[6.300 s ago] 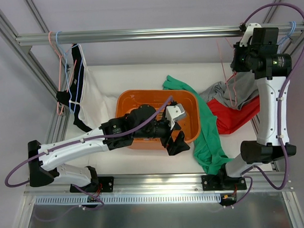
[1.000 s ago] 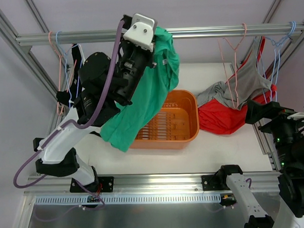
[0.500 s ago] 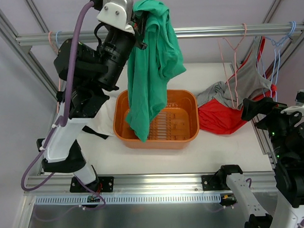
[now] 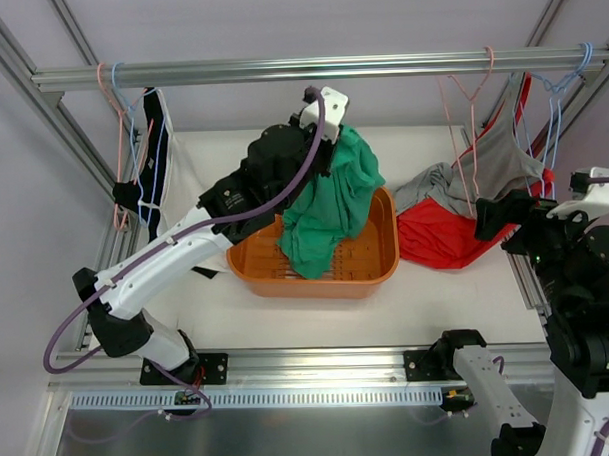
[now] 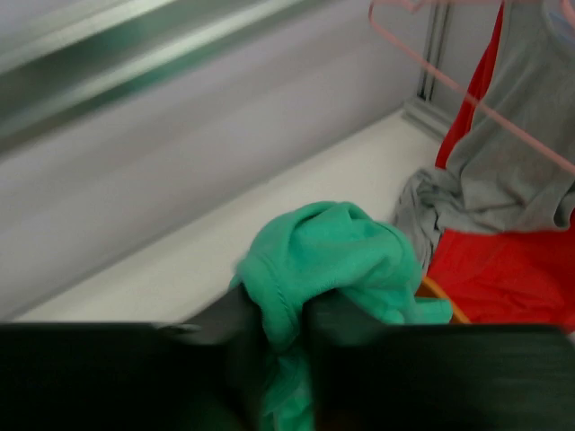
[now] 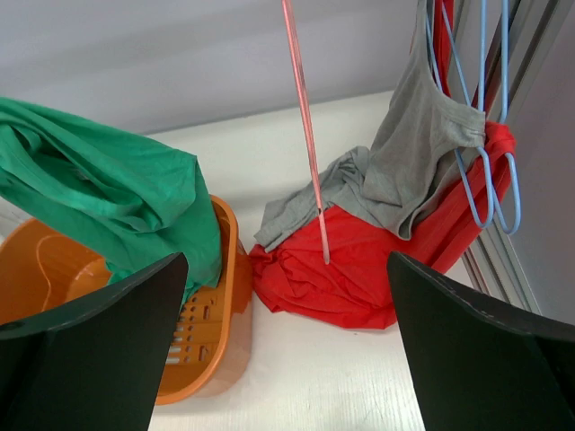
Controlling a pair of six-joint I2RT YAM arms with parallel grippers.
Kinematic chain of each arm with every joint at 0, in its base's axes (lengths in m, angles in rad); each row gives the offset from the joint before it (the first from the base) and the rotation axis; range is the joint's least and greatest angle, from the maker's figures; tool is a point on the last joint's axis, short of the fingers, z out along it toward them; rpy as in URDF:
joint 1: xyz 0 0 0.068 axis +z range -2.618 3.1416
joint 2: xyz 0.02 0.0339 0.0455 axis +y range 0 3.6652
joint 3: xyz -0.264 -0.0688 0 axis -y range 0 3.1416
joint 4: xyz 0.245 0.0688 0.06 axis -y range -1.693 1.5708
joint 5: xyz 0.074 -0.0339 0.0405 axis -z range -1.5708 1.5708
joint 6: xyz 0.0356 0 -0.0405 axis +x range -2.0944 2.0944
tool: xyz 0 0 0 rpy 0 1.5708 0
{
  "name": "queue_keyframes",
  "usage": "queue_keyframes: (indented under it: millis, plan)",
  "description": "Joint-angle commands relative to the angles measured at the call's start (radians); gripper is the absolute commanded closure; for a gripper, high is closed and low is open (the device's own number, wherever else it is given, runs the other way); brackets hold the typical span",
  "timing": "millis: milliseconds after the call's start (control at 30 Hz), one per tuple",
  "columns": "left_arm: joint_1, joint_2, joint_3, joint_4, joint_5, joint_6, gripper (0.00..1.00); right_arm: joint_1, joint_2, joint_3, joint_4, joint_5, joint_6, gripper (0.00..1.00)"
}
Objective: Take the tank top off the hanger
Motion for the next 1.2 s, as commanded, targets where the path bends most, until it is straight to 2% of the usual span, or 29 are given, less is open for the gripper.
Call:
queue_keyframes:
  millis: [0,67,100,200,333,433,467,733,933,1167]
  plan:
    - [0.013,-0.159,-0.12,0.074,-0.038,-0.167,0.62,0.004,0.036,0.031,-0.029,-0.018,-0.044,0.01]
    - [0.013,-0.218,-0.209,0.068,-0.009,-0.225,0.31,0.004,0.048,0.047,-0.046,-0.014,-0.067,0.0]
    - [0.013,-0.237,-0.234,0.048,0.013,-0.265,0.02,0.004,0.067,0.07,-0.055,-0.008,-0.078,0.01]
    - [0.011,-0.311,-0.311,-0.006,0.109,-0.358,0.01,0.004,0.113,0.131,-0.105,0.04,-0.13,0.02]
    - [0.011,-0.389,-0.392,-0.159,0.203,-0.449,0.01,0.004,0.232,0.194,-0.133,0.136,-0.175,0.04]
    - [0.011,-0.447,-0.47,-0.258,0.214,-0.523,0.01,-0.001,0.315,0.26,-0.133,0.218,-0.23,0.12]
    - [0.011,-0.472,-0.514,-0.28,0.222,-0.547,0.01,-0.008,0.37,0.277,-0.135,0.233,-0.25,0.18]
    - [0.011,-0.551,-0.634,-0.597,0.264,-0.573,0.01,-0.195,0.539,0.393,-0.104,0.121,-0.299,0.32]
    - [0.011,-0.61,-0.723,-0.661,0.396,-0.502,0.02,-0.269,0.605,0.381,-0.05,0.094,-0.362,0.38]
    - [0.011,-0.608,-0.734,-0.655,0.26,-0.48,0.01,-0.294,0.635,0.386,-0.015,0.08,-0.385,0.41]
